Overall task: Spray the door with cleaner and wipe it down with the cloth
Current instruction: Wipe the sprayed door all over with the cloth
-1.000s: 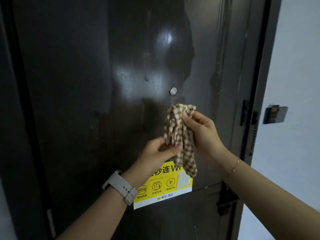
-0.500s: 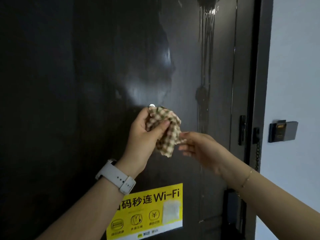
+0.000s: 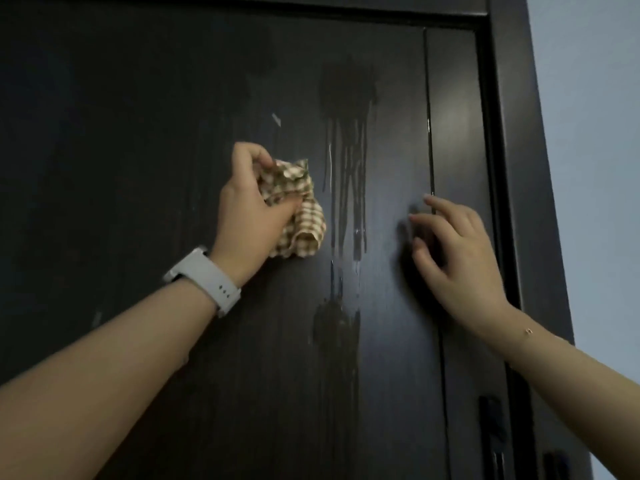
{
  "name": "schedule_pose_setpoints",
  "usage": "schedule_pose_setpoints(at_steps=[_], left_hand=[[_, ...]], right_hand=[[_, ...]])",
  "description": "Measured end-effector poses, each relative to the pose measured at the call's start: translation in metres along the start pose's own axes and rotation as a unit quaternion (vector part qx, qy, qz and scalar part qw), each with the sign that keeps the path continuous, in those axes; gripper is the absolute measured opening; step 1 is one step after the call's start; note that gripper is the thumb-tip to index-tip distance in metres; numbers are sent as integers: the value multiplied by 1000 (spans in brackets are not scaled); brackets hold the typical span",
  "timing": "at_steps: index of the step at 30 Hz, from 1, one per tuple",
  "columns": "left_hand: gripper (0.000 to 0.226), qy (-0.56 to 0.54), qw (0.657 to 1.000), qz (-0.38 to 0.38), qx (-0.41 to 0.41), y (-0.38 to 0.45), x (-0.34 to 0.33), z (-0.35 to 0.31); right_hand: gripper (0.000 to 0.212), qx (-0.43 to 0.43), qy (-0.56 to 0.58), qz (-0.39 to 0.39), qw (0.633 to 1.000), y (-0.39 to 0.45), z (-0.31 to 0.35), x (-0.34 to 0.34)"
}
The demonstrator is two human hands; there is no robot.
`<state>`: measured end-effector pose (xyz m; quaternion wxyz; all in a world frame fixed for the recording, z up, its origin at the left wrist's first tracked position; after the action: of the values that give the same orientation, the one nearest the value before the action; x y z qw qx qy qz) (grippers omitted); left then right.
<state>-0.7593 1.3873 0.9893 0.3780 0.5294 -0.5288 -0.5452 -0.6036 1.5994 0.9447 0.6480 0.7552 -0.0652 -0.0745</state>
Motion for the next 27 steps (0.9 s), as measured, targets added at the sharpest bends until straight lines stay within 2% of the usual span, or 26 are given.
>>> schedule_pose_setpoints(at_steps=[3, 5, 8, 12, 13, 16, 18, 20, 25, 27], left_hand=[[17, 114, 990, -2, -79, 36, -12, -3], [11, 164, 979, 13, -124, 52, -18, -3], [11, 183, 968, 42, -167, 52, -25, -5], [50, 230, 940, 107, -228, 3, -42, -4], [54, 245, 930, 108, -251, -7, -44, -1], [32, 227, 922, 73, -306, -9, -44, 12], [18, 206, 923, 49, -320, 6, -44, 11], [14, 214, 923, 37, -318, 24, -49, 2], [22, 255, 926, -2, -279, 64, -62, -27], [41, 261, 927, 0, -269, 67, -65, -29]], right_hand=[[41, 7, -44, -16, 999, 15, -16, -17], [48, 1, -53, -25, 998, 14, -20, -26], [51, -5, -69, -37, 997, 12, -21, -31], [50, -1, -89, -38, 995, 12, -19, -32], [50, -1, -92, -39, 995, 13, -18, -31], [50, -2, -93, -40, 995, 13, -18, -31], [49, 0, -93, -43, 995, 13, -18, -30], [49, 4, -89, -47, 995, 13, -20, -31], [50, 11, -75, -60, 995, 13, -23, -30], [50, 16, -72, -63, 995, 13, -23, -31]])
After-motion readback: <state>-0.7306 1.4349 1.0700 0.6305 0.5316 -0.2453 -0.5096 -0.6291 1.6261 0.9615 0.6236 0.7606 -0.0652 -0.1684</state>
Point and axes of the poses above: each hand's wrist, its own y-axis towards the middle knuckle, its own x-axis out of the back of the hand, z = x × y, the point moved 8 cm from there along y, towards the middle knuckle, and after that the axes turned 6 degrees about -z, right-handed, at the moved point
